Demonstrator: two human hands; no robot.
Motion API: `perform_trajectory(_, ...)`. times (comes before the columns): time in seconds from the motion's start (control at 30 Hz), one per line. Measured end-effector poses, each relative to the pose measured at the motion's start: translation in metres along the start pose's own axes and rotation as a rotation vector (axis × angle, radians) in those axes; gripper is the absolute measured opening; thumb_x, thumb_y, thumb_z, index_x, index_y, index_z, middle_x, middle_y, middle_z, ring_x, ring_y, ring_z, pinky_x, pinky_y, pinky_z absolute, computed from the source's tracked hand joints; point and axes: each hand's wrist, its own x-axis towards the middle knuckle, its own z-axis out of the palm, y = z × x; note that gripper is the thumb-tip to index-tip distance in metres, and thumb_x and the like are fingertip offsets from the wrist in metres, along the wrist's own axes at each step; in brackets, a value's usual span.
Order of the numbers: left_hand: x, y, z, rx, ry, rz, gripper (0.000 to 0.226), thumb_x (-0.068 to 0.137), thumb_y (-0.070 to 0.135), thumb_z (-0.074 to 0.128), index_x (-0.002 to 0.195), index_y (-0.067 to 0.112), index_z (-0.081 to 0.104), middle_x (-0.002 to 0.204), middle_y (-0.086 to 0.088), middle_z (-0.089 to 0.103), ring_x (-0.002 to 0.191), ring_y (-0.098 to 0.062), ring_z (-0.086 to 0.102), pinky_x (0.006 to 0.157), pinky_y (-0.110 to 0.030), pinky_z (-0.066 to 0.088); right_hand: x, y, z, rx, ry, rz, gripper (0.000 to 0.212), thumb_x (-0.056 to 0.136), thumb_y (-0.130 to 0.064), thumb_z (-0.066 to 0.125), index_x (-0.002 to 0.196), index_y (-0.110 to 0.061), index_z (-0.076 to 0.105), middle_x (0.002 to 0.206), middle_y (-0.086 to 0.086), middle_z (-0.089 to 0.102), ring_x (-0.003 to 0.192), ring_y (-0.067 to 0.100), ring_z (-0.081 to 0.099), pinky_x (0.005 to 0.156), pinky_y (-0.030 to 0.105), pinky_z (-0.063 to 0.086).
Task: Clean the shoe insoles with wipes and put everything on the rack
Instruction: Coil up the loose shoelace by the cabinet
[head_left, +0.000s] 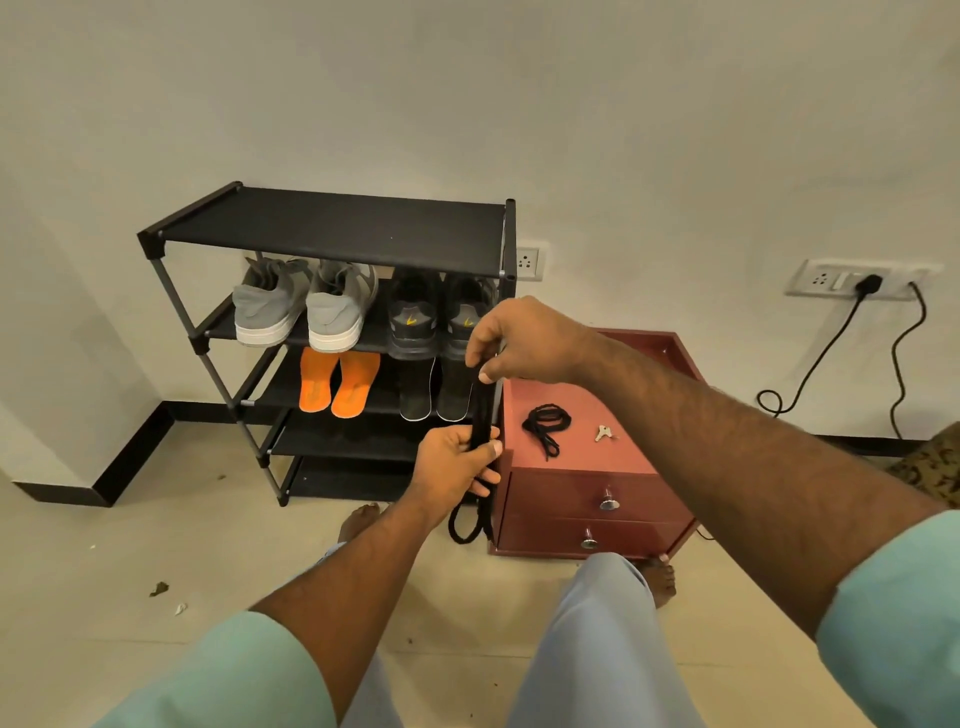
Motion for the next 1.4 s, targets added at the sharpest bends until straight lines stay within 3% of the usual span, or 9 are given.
perform_trajectory(0.27, 0.005, 0.021, -0.022, -0.139, 0.007, 0.018, 0.010, 0.092, 0.004, 0.065, 0.100, 0.005, 0.071, 0.089, -0.014, 0.075, 0.069, -0.020, 0.072, 0.063, -0.027, 0.060, -0.030, 0.040, -0.013, 0.457, 0.247, 0.152, 0.016, 0.075, 0.005, 0.072, 0.086, -0.006, 0.071, 0.082, 0.013, 0.070, 0.068, 0.010, 0.066, 0.060, 0.013, 0.050)
perform_trajectory(0.37, 0.010, 0.037, -0.035, -0.239, -0.055, 0.026, 0.017, 0.091, 0.007, 0.066, 0.107, 0.000, 0.069, 0.095, -0.015, 0.075, 0.073, -0.020, 0.072, 0.065, -0.027, 0.061, -0.047, 0.057, 0.012, 0.713, 0.374, 0.300, 0.018, 0.076, 0.008, 0.070, 0.092, -0.001, 0.069, 0.078, 0.010, 0.066, 0.061, 0.004, 0.062, 0.060, 0.014, 0.052)
perform_trajectory(0.5, 0.012, 0.047, -0.041, -0.364, -0.014, 0.052, 0.023, 0.088, 0.012, 0.067, 0.110, 0.005, 0.069, 0.096, -0.012, 0.076, 0.082, -0.021, 0.074, 0.067, -0.027, 0.060, -0.051, 0.066, 0.064, 0.897, 0.423, 0.422, 0.019, 0.076, 0.006, 0.072, 0.089, -0.008, 0.069, 0.076, 0.008, 0.066, 0.063, 0.013, 0.059, 0.058, 0.020, 0.052)
perform_trajectory(0.6, 0.012, 0.046, -0.040, -0.310, 0.041, 0.075, 0.018, 0.091, 0.016, 0.066, 0.108, 0.011, 0.070, 0.088, -0.008, 0.076, 0.070, -0.017, 0.073, 0.056, -0.024, 0.058, -0.043, 0.061, 0.093, 1.000, 0.429, 0.443, 0.020, 0.075, 0.008, 0.071, 0.092, -0.002, 0.068, 0.075, 0.010, 0.064, 0.060, 0.010, 0.058, 0.054, 0.019, 0.049)
perform_trajectory(0.73, 0.008, 0.045, -0.040, -0.192, 0.111, 0.101, 0.023, 0.094, 0.021, 0.066, 0.112, 0.008, 0.071, 0.073, -0.001, 0.072, 0.043, -0.010, 0.057, 0.039, -0.021, 0.044, -0.034, 0.053, 0.113, 0.983, 0.348, 0.406, 0.024, 0.075, 0.005, 0.073, 0.097, 0.001, 0.067, 0.084, 0.014, 0.066, 0.074, 0.017, 0.059, 0.066, 0.022, 0.050)
perform_trajectory(0.87, 0.005, 0.048, -0.044, -0.026, 0.096, 0.151, 0.014, 0.093, 0.022, 0.067, 0.103, 0.014, 0.074, 0.065, 0.002, 0.070, 0.037, -0.009, 0.046, 0.037, -0.020, 0.036, -0.033, 0.054, 0.111, 0.902, 0.301, 0.361, 0.035, 0.073, -0.002, 0.077, 0.107, -0.004, 0.068, 0.100, 0.012, 0.069, 0.083, 0.013, 0.063, 0.073, 0.017, 0.053)
perform_trajectory(1.07, 0.003, 0.047, -0.044, 0.044, 0.060, 0.174, 0.014, 0.093, 0.020, 0.067, 0.105, 0.018, 0.075, 0.076, 0.000, 0.075, 0.040, -0.013, 0.045, 0.039, -0.021, 0.039, -0.028, 0.046, 0.094, 0.783, 0.191, 0.272, 0.025, 0.076, -0.010, 0.077, 0.100, -0.012, 0.070, 0.082, -0.003, 0.067, 0.064, -0.002, 0.061, 0.058, 0.015, 0.051)
perform_trajectory(1.3, 0.003, 0.040, -0.036, 0.101, 0.065, 0.193, 0.025, 0.092, 0.019, 0.069, 0.116, 0.013, 0.072, 0.079, 0.001, 0.076, 0.038, -0.013, 0.049, 0.038, -0.021, 0.040, -0.018, 0.038, 0.098, 0.820, 0.206, 0.234, 0.026, 0.076, -0.006, 0.076, 0.101, -0.011, 0.071, 0.090, 0.010, 0.071, 0.083, 0.017, 0.069, 0.069, 0.027, 0.057)
perform_trajectory(1.4, 0.004, 0.040, -0.036, 0.121, 0.074, 0.185, 0.026, 0.091, 0.021, 0.070, 0.115, 0.011, 0.073, 0.095, 0.007, 0.075, 0.039, -0.014, 0.051, 0.038, -0.020, 0.041, -0.016, 0.036, 0.097, 0.864, 0.215, 0.226, 0.025, 0.077, -0.001, 0.073, 0.100, -0.008, 0.070, 0.093, 0.018, 0.069, 0.086, 0.025, 0.069, 0.068, 0.027, 0.058)
